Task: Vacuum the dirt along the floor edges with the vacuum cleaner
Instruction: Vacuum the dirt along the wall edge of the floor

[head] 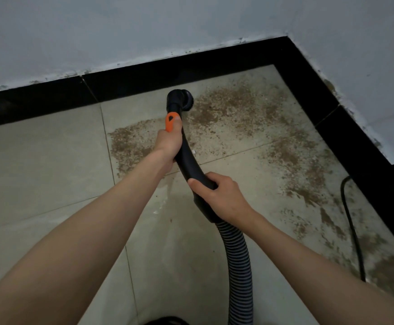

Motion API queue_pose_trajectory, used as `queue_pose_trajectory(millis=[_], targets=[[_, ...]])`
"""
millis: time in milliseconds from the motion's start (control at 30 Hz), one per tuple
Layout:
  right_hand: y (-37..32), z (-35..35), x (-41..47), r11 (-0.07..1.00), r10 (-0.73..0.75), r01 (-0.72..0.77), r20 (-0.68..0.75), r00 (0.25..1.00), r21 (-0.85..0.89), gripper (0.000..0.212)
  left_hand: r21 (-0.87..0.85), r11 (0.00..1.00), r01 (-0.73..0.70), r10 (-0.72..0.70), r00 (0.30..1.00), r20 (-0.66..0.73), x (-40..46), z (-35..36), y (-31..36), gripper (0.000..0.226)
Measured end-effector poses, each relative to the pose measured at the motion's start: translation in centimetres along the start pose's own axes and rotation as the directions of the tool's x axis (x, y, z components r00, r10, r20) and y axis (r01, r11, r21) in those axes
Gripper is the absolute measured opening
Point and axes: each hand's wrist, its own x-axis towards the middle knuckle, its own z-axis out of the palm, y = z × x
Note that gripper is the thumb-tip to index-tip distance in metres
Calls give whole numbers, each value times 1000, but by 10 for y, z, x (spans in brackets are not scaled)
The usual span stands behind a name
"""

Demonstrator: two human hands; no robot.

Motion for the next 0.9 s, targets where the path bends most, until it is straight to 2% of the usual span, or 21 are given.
queue_pose_trajectory(millis=[167, 367, 533, 700, 900], targets=[[7, -17, 10, 1000, 23, -24, -34, 999, -13, 31, -34, 999, 2, -1, 999, 40, 6, 22, 9, 65], [14, -25, 21, 993, 34, -43, -84, 996, -110, 34, 47, 998, -36, 33, 997, 70, 17, 37, 11, 64], [12, -20, 30, 993, 52, -61, -92, 994, -101, 34, 76, 995, -58, 52, 996, 76, 23, 34, 16, 66], [-1, -4, 33, 996, 44, -46, -34, 998, -74, 33, 63, 997, -33, 31, 999, 19, 23, 10, 18, 67], [-33, 32, 35, 1000, 17, -20, 127, 992, 21, 34, -54, 998, -16, 12, 996, -85, 16, -51, 17, 60]])
